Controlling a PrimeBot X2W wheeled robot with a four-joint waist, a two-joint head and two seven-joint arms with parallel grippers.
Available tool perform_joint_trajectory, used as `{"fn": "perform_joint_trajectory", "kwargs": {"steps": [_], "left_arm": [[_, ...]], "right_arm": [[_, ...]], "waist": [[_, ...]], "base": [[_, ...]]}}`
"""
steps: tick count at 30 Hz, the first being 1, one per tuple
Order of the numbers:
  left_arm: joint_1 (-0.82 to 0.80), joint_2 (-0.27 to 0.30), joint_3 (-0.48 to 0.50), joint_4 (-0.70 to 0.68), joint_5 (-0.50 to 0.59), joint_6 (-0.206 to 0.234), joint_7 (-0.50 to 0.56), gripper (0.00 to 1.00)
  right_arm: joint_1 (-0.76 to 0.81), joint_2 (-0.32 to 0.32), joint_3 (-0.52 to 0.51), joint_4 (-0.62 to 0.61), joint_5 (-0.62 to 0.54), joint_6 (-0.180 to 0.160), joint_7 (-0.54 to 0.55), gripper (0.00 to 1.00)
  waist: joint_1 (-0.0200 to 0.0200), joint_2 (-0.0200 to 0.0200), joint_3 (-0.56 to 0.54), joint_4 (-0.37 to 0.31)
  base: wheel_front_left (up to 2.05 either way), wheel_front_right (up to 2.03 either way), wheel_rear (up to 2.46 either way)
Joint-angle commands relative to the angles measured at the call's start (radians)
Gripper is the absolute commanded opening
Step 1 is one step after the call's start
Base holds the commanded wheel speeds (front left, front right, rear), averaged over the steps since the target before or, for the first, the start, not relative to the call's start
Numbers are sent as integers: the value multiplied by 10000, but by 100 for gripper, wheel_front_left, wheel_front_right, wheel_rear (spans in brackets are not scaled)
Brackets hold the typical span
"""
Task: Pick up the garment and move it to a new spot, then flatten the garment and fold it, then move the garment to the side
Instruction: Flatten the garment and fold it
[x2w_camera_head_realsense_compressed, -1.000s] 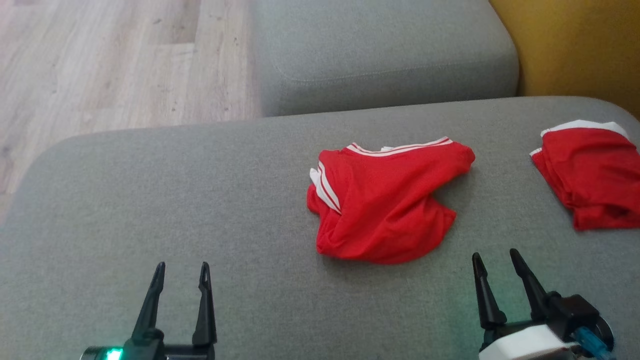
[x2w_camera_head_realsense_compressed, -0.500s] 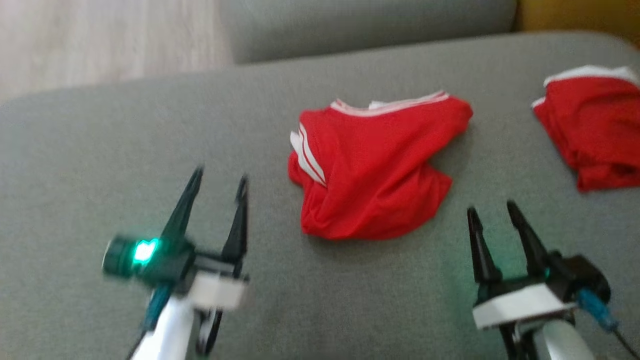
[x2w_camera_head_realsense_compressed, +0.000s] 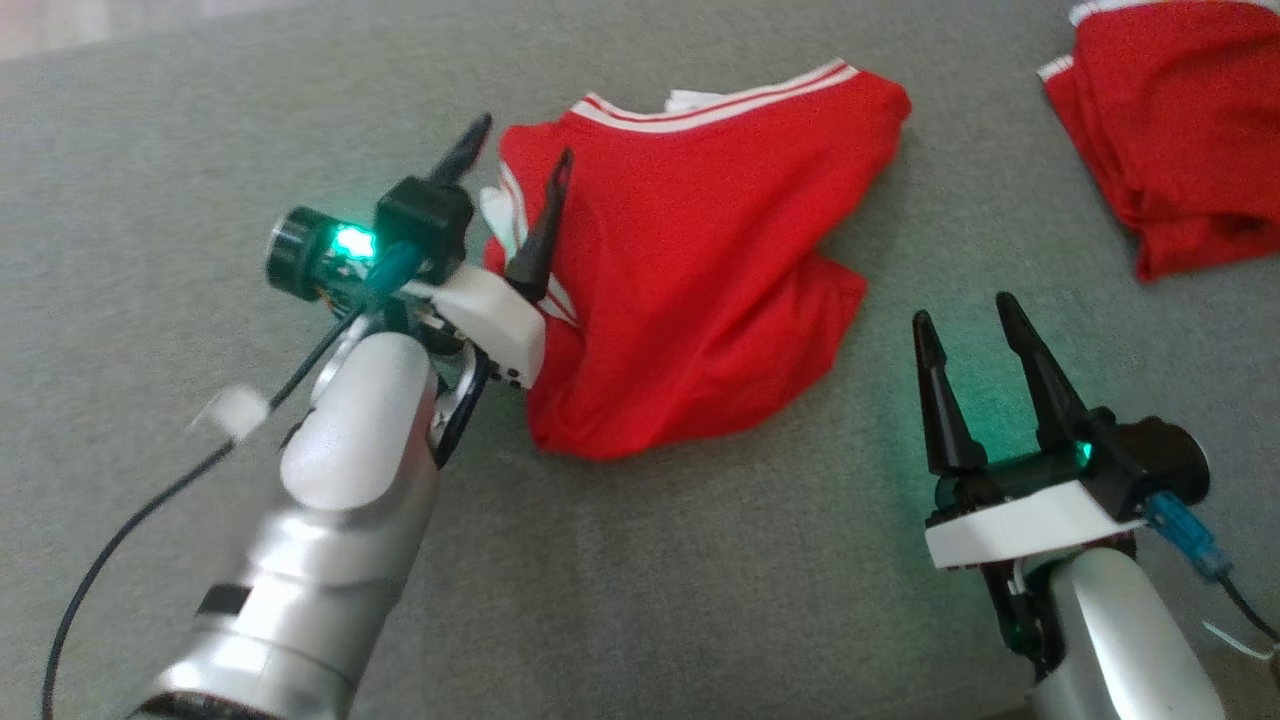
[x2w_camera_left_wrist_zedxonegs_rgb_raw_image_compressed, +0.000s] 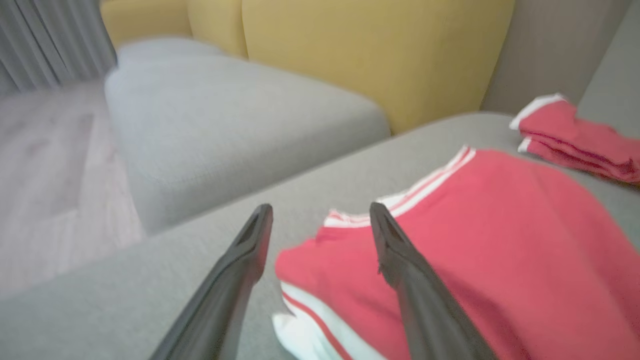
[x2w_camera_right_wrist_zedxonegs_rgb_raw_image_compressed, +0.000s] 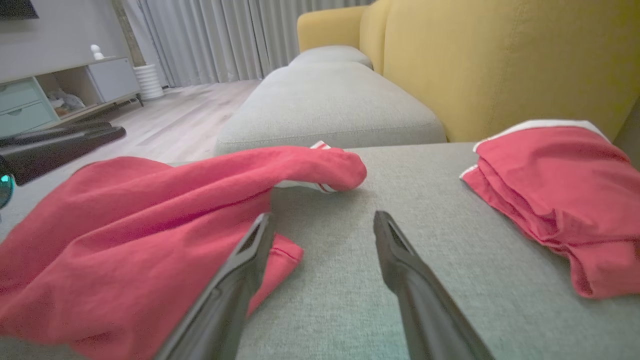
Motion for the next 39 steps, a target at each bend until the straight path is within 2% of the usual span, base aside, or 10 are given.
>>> {"fn": "perform_joint_trajectory", "kwargs": {"steps": [1,8,9,10,11,16,26,32,35,39], "left_arm": [[-477,76,-133,355,-388,-65,578,100],[-1030,72,-856,2264,-850,-34,1974,100],[-1062,72,-940,2335,-964,-61,1848,48],[-1101,72,-1006,2367,-1066,-78,1643,10],[-1149,72,-1104,2407,-1134,-96,1481,0],[-1803,71,-1555,2364,-1336,-148,535,0],[-5441,107,-2545,1606,-944,-200,-1078,0],[-7435,234,-2909,558,-633,-203,-1491,0],[-7143,659,-2668,-212,-771,-203,-1529,0],[-4783,1504,-2162,-1352,-1440,-125,-1535,0]], "right_arm": [[-184,-109,306,-287,-70,67,-36,100],[-255,-129,393,-180,12,67,-36,100],[-247,-130,400,-167,19,67,-36,100],[-239,-127,409,-151,26,67,-36,100],[-230,-122,418,-133,34,67,-36,100],[-252,-46,549,-91,96,67,-36,100],[-88,107,783,67,275,67,-36,100],[50,146,491,-38,244,67,-36,100],[108,154,242,-150,169,67,-36,100],[222,148,73,-223,94,67,-36,100]], "waist": [[-3,0,350,-372],[-3,0,432,-632],[-3,0,415,-654],[-3,0,382,-680],[-3,0,342,-702],[-3,0,-10,-924],[-3,0,-906,-1875],[-3,0,-947,-1722],[-3,0,-943,-1409],[-3,0,-1030,-952]], "base": [[0,0,0],[0,0,0],[0,0,0],[0,0,0],[0,0,0],[0,0,0],[0,0,0],[0,0,0],[0,0,0],[0,0,0]]}}
